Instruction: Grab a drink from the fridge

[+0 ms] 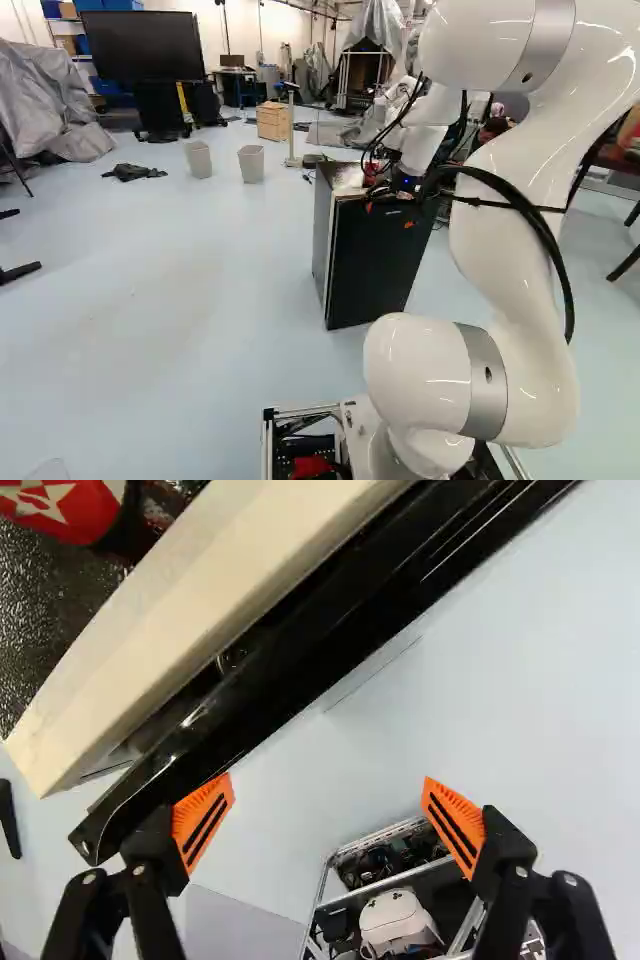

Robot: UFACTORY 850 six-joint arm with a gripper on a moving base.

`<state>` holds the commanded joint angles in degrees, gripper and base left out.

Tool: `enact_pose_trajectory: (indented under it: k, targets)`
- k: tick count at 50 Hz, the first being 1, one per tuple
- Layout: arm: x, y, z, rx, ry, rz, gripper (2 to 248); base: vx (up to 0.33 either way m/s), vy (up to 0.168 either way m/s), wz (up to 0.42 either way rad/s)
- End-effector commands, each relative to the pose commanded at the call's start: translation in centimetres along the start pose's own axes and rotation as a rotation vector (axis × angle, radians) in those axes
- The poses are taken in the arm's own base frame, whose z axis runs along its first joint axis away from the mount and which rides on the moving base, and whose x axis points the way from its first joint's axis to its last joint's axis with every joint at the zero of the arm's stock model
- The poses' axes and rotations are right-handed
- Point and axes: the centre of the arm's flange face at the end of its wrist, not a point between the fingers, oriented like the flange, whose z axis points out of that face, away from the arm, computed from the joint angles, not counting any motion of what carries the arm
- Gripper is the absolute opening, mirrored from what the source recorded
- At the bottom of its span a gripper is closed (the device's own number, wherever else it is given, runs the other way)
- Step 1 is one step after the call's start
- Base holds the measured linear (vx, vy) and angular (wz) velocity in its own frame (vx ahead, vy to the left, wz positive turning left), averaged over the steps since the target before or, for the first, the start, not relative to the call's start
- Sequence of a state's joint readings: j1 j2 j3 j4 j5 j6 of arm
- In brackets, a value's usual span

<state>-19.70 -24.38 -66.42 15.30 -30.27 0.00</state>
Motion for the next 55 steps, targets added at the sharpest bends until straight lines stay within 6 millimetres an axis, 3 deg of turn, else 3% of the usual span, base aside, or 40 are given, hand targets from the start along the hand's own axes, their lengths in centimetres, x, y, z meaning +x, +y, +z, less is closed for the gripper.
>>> enact_pose_trajectory:
  k: [29, 55]
  targets:
    - [1.1, -2.4, 0.7, 0.010, 0.007, -0.037, 247, 0.000, 0.000, 0.000]
    - [-2.4, -1.1, -0.3, 0.002, 0.011, -0.026, 247, 0.000, 0.000, 0.000]
